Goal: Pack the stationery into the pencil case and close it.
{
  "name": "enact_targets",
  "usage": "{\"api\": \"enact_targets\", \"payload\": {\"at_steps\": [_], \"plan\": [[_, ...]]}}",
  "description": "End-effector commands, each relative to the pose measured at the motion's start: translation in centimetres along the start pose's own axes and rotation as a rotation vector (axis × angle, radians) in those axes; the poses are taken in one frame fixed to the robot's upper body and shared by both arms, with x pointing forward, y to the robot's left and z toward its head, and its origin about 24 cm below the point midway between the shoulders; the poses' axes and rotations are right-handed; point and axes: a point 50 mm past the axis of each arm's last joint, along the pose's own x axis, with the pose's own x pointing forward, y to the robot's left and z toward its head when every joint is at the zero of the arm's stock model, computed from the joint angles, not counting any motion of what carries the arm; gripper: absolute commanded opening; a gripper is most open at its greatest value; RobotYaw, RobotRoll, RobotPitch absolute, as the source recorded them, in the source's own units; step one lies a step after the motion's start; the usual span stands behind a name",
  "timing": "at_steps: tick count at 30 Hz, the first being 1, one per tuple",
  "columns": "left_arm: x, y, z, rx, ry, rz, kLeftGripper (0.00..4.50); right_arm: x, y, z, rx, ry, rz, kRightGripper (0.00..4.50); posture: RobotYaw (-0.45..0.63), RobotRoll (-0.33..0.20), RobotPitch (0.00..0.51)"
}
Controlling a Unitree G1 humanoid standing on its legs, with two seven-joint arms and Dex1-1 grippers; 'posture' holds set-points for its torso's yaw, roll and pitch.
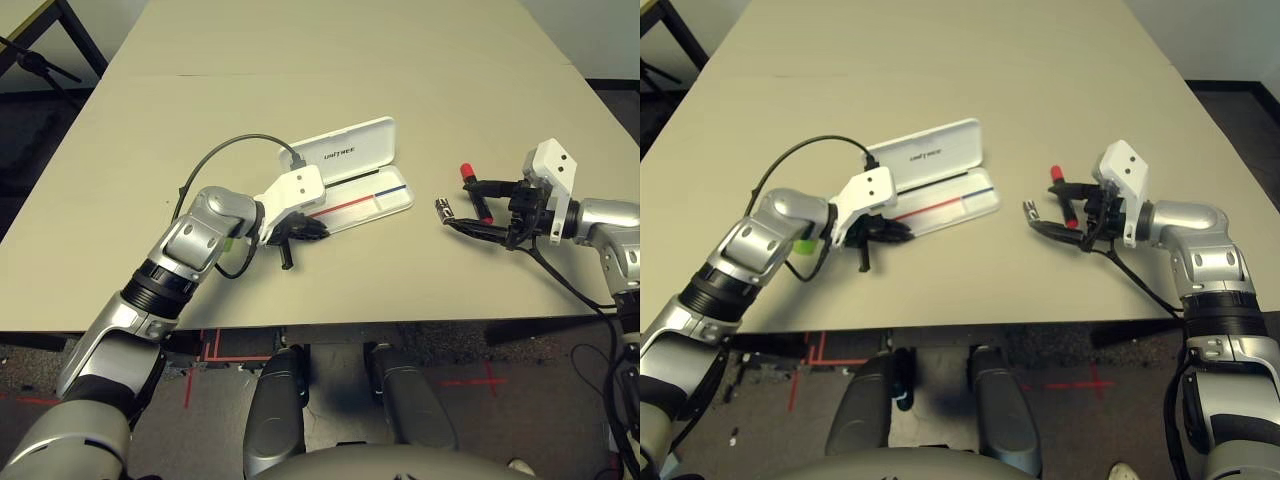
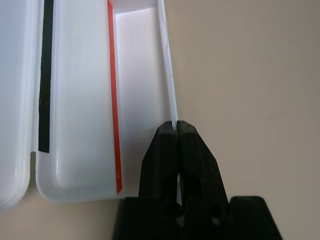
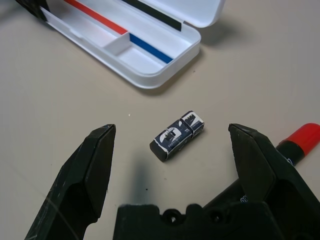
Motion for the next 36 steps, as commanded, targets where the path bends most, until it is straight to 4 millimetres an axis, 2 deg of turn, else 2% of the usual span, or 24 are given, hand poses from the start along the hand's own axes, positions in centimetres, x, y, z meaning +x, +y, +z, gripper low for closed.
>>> {"api": "enact_targets", "payload": {"at_steps": [1, 4, 6, 12, 20, 30, 34, 36], "plan": [[-0.6, -0.8, 0.4, 0.081, -0.002, -0.044, 0.02, -0.1, 0.2, -0.5, 0.005, 0.016, 0.005, 4.50, -0.11, 0.000, 0.197], [-1.2, -3.1, 0.4, 0.128, -0.004, -0.083, 0.02, 0.0, 0.1, -0.6, 0.006, 0.017, 0.006, 4.50, -0.11, 0.000, 0.198], [-1.8, -3.6, 0.0, 0.150, -0.001, -0.088, 0.02, 0.0, 0.1, -0.7, 0.005, 0.018, 0.007, 4.50, -0.10, 0.000, 0.197], [-2.2, -3.7, -1.1, 0.159, 0.015, -0.100, 0.02, 0.2, 0.0, -0.7, 0.001, 0.018, 0.009, 4.50, -0.10, 0.000, 0.190], [-1.8, -3.0, -1.2, 0.173, 0.010, -0.085, 0.02, 0.5, -0.1, -0.6, -0.007, 0.015, 0.016, 4.50, -0.09, 0.000, 0.186], [-1.7, -3.5, -1.9, 0.176, 0.018, -0.111, 0.02, 0.7, -0.2, -0.5, -0.011, 0.013, 0.024, 4.50, -0.08, 0.000, 0.189], [-1.9, -3.5, -1.9, 0.188, 0.012, -0.109, 1.06, 0.8, -0.2, -0.4, -0.011, 0.014, 0.028, 4.50, -0.08, 0.000, 0.190], [-2.1, -3.5, -1.8, 0.192, 0.009, -0.101, 1.89, 0.8, -0.3, -0.4, -0.011, 0.014, 0.031, 4.50, -0.07, 0.000, 0.189]]}}
